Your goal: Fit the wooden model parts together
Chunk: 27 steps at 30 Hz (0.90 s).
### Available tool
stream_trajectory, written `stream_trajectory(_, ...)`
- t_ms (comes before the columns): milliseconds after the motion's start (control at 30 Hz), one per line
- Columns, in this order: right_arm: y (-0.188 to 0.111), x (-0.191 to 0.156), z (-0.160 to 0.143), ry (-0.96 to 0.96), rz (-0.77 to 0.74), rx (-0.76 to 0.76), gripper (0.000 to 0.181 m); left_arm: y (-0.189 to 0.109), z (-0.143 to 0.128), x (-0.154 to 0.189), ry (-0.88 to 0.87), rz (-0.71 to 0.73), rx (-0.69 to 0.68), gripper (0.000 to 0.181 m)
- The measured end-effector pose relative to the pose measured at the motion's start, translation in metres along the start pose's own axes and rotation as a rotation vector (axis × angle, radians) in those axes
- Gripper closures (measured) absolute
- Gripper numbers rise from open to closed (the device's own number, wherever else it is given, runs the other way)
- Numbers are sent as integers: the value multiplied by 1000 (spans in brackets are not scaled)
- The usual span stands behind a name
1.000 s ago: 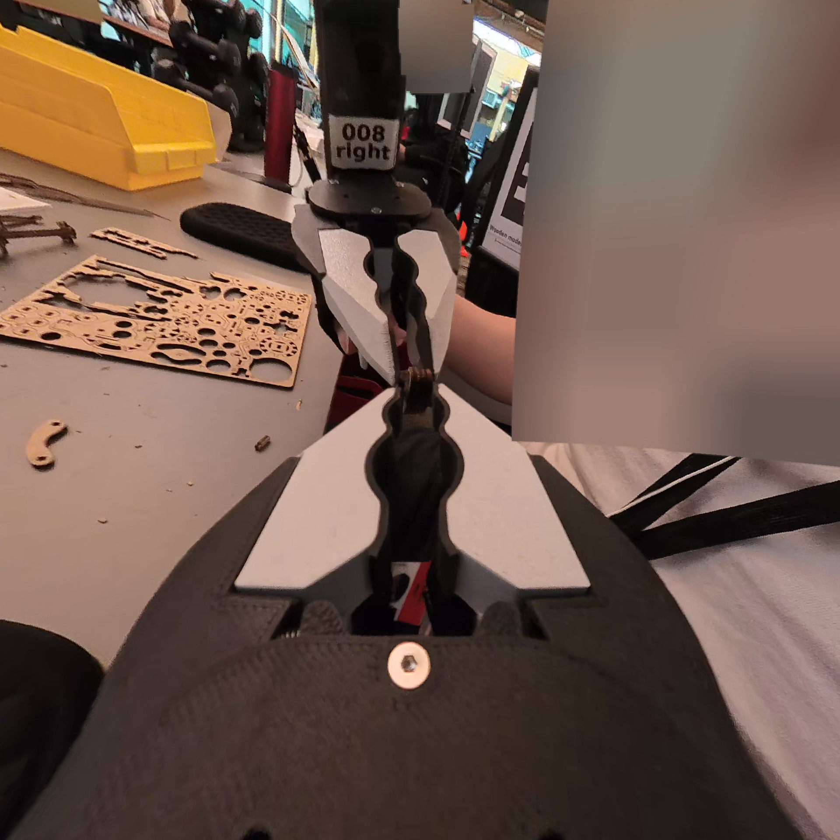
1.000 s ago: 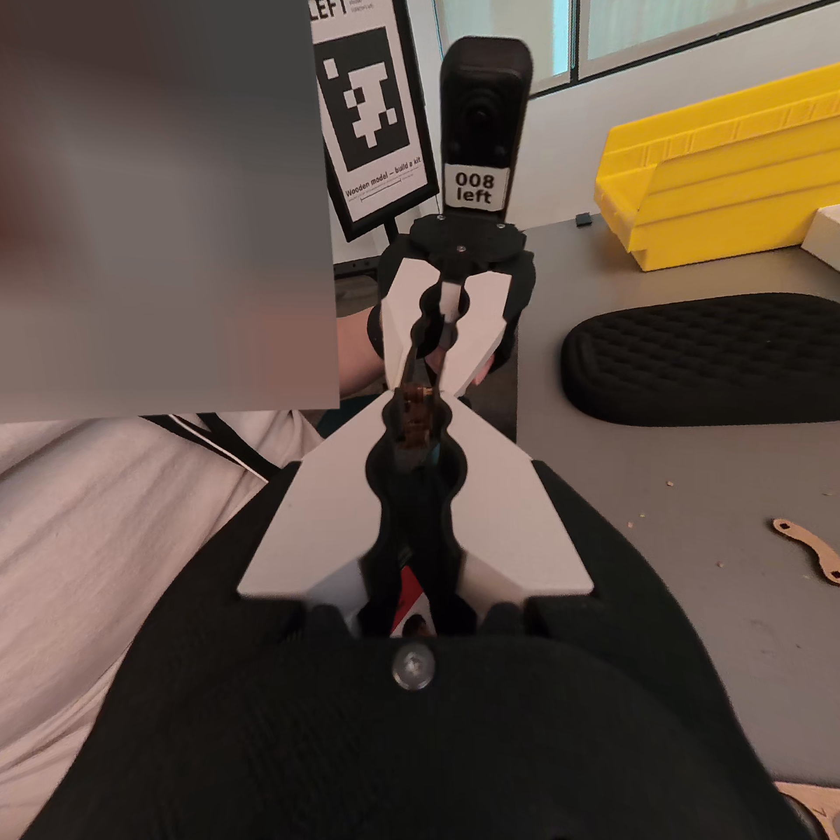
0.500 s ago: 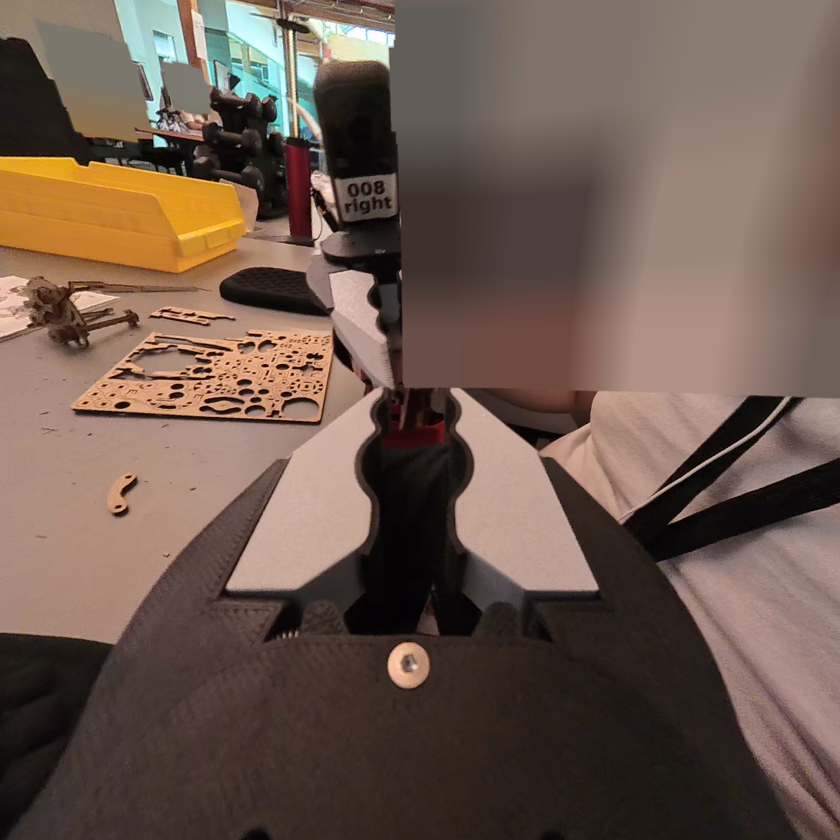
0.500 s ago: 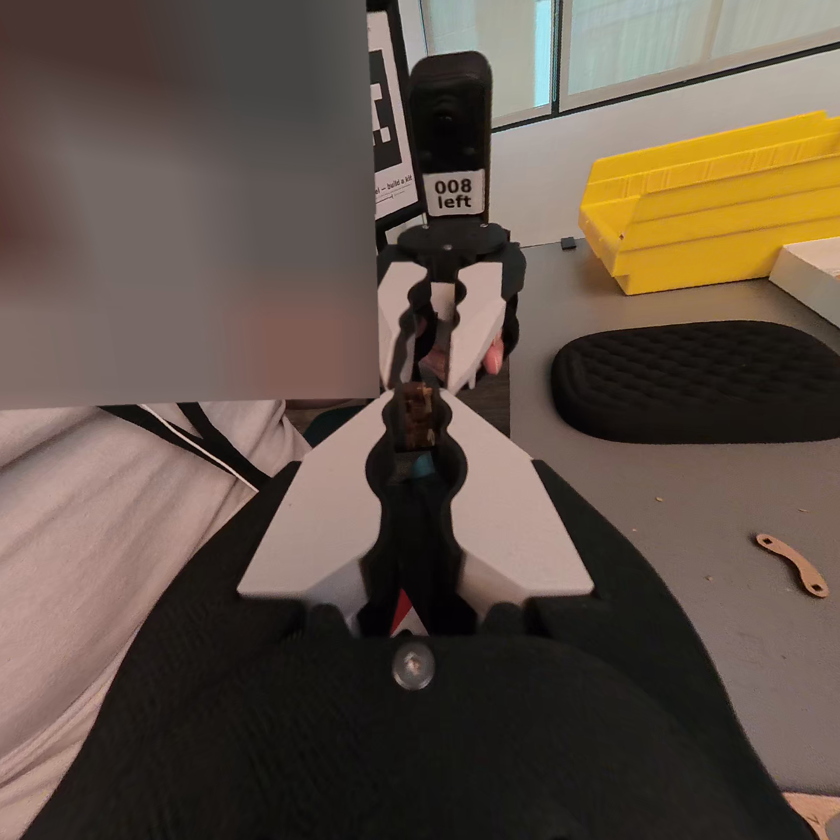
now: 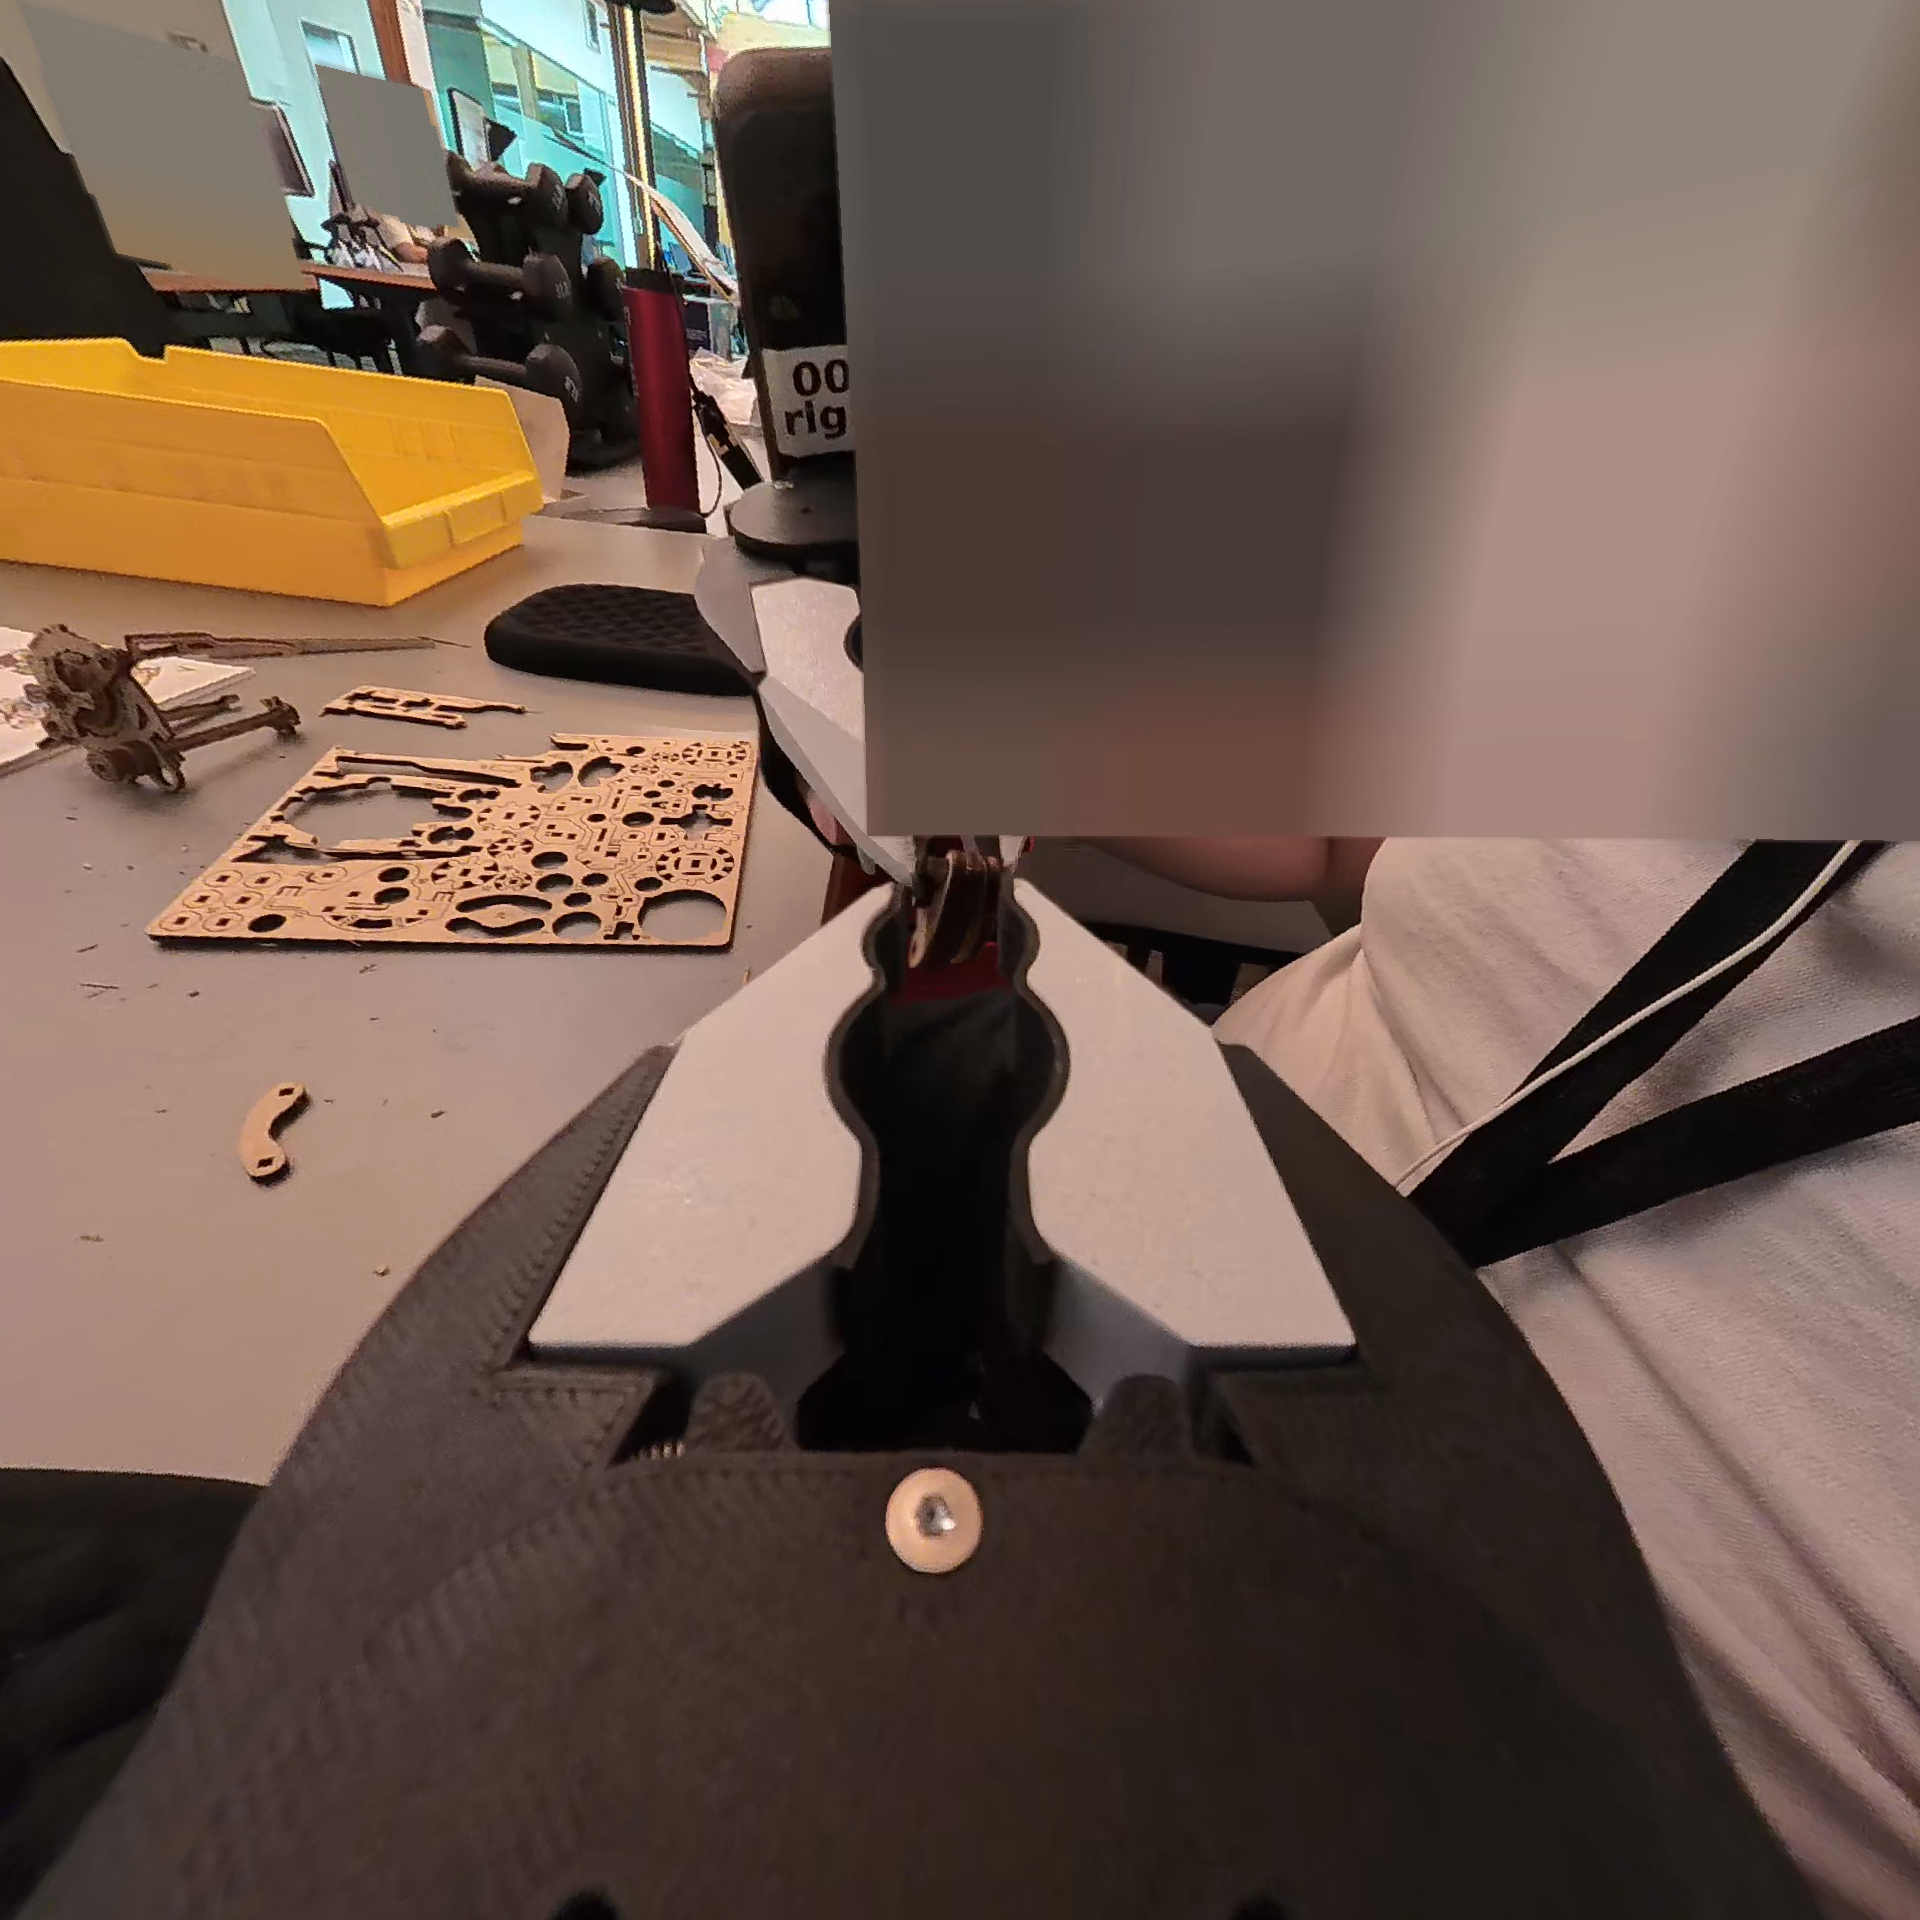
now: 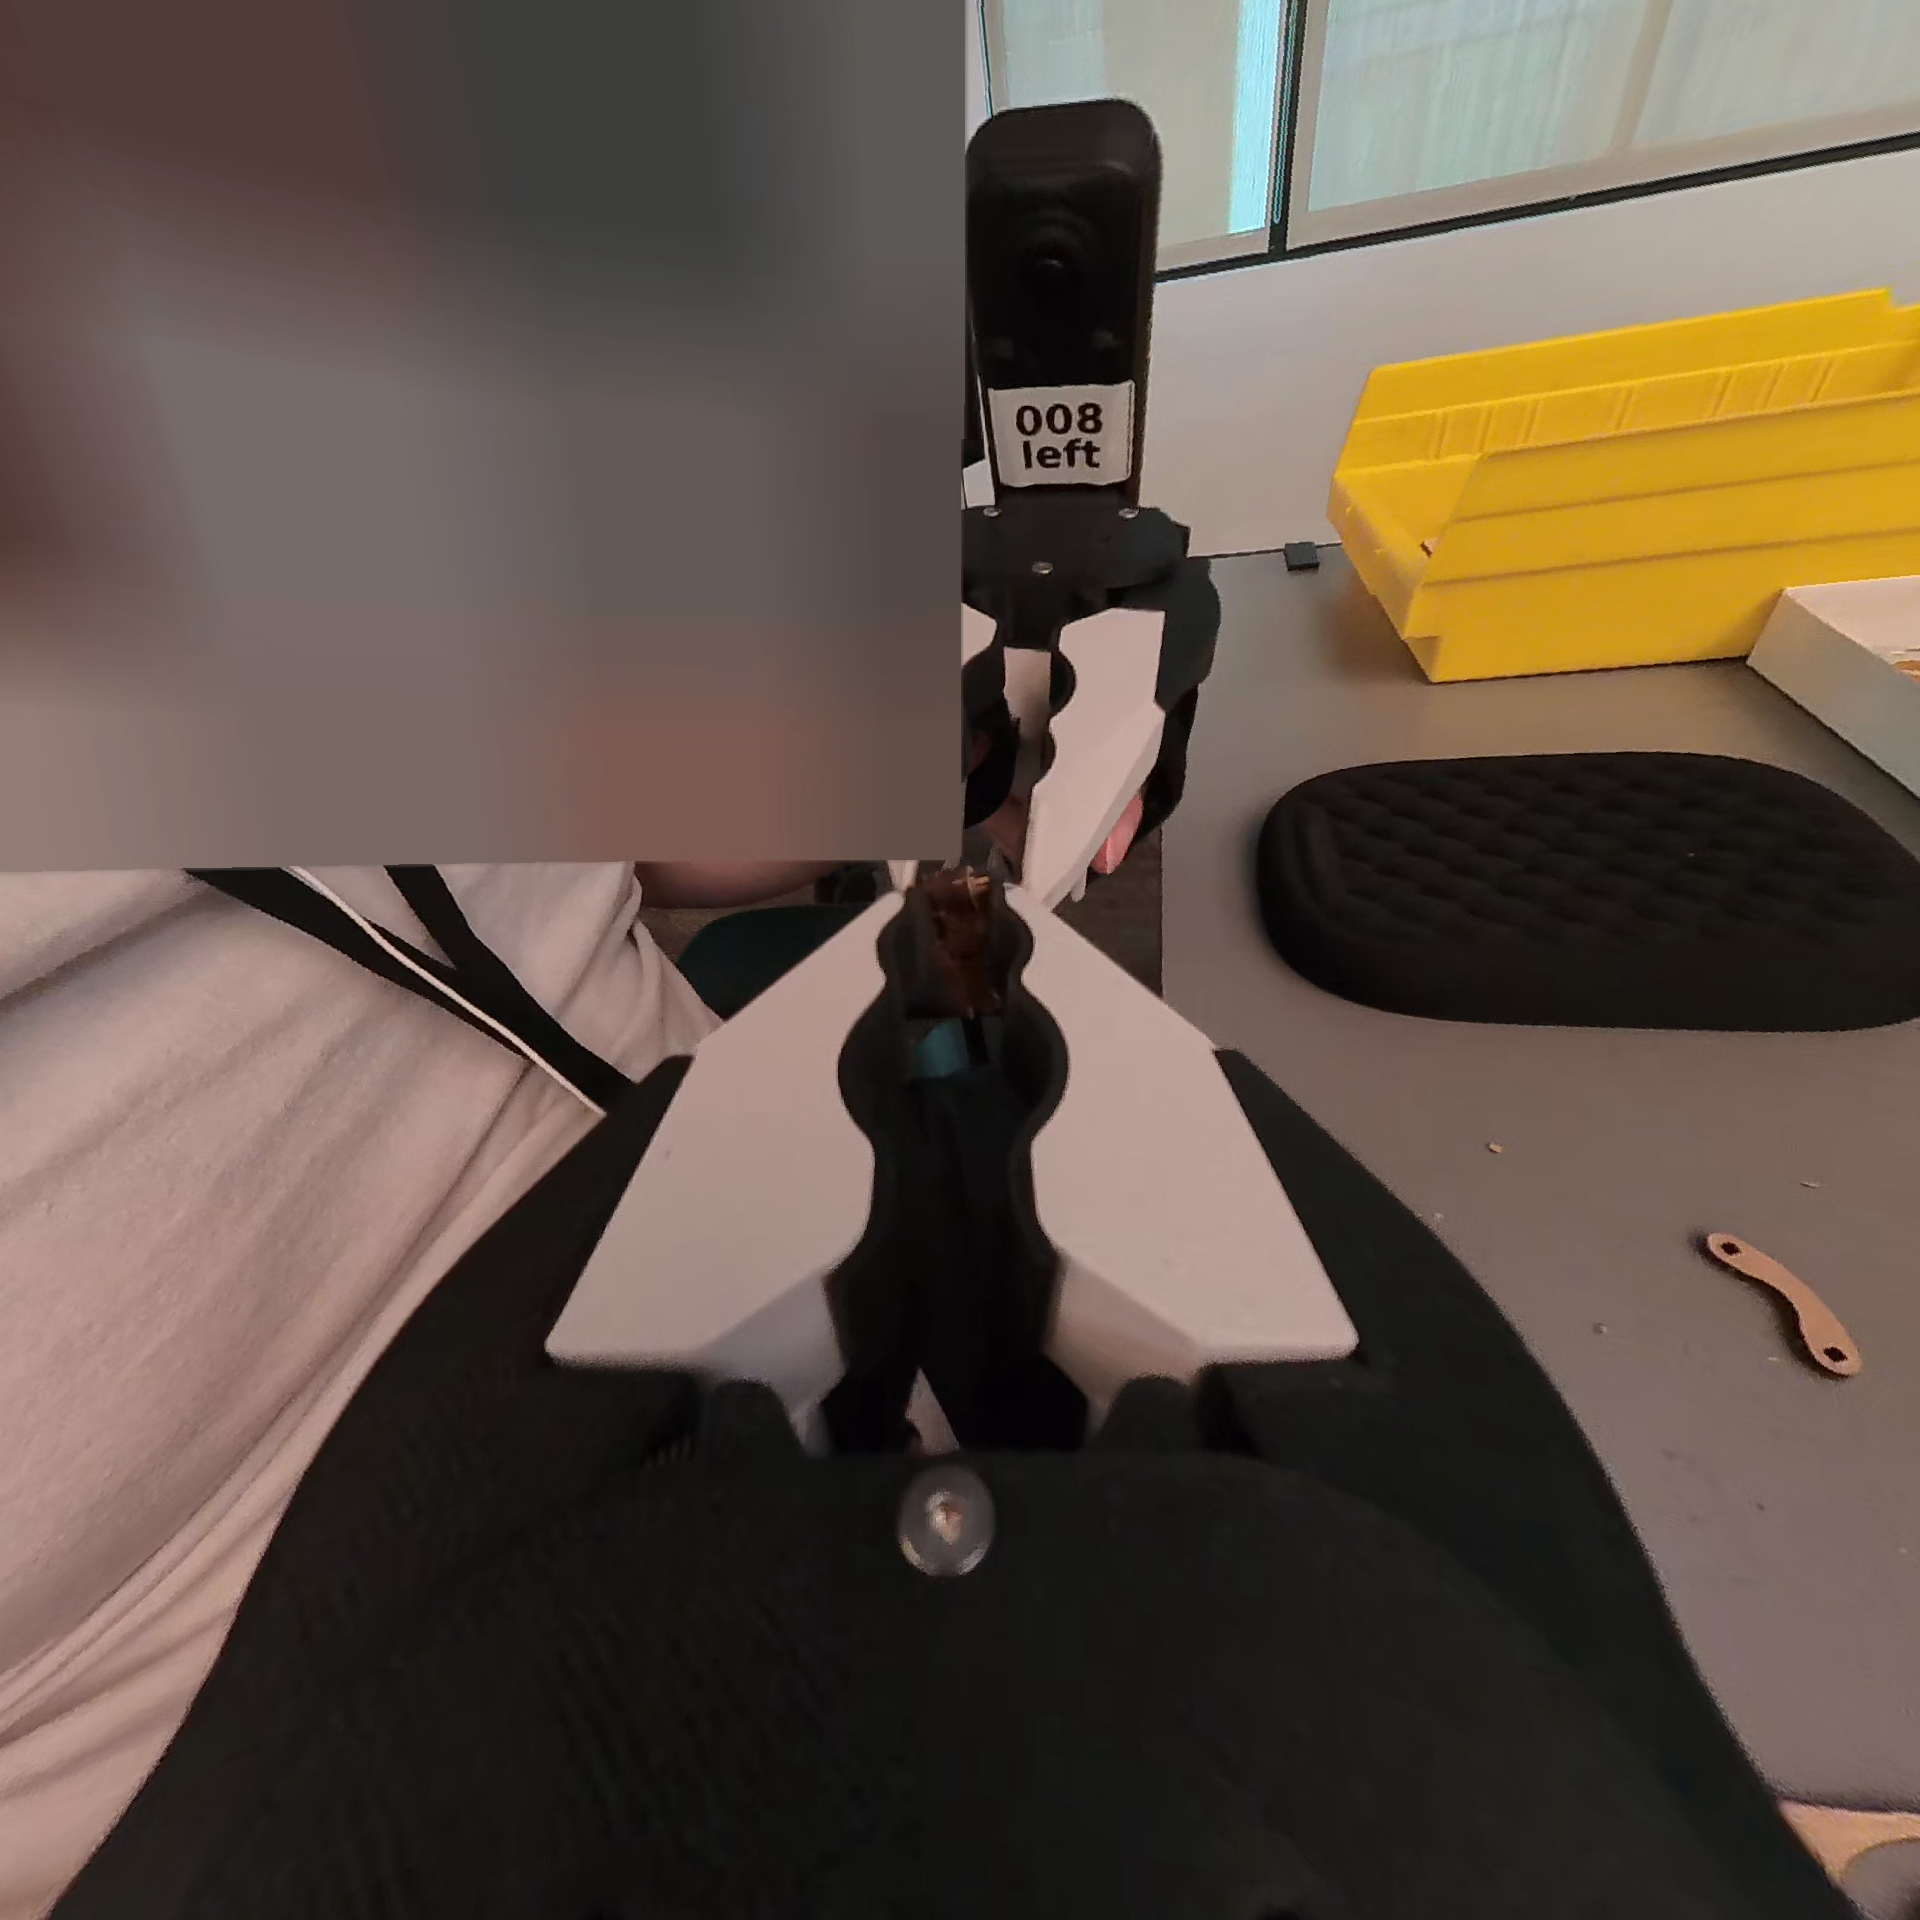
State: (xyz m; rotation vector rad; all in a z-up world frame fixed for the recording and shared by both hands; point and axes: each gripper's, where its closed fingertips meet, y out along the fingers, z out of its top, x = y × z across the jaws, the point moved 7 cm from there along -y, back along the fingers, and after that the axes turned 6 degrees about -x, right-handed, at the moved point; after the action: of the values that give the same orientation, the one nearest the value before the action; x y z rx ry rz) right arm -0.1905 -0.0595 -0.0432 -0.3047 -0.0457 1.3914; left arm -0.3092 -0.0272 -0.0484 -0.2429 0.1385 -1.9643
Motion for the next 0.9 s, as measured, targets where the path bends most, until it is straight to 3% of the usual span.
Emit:
stream_trajectory(400,-6,5,2,46,-24,95,173,1,-1,-7,-108,-29,64,169)
stream_trajectory(667,-5,8,1,46,-42,121,173,0,-4,-9,-86,-2,59,174)
stream_trajectory(900,-4,9,7,63,-12,123,158,1,-3,-8,-130,-41,69,175)
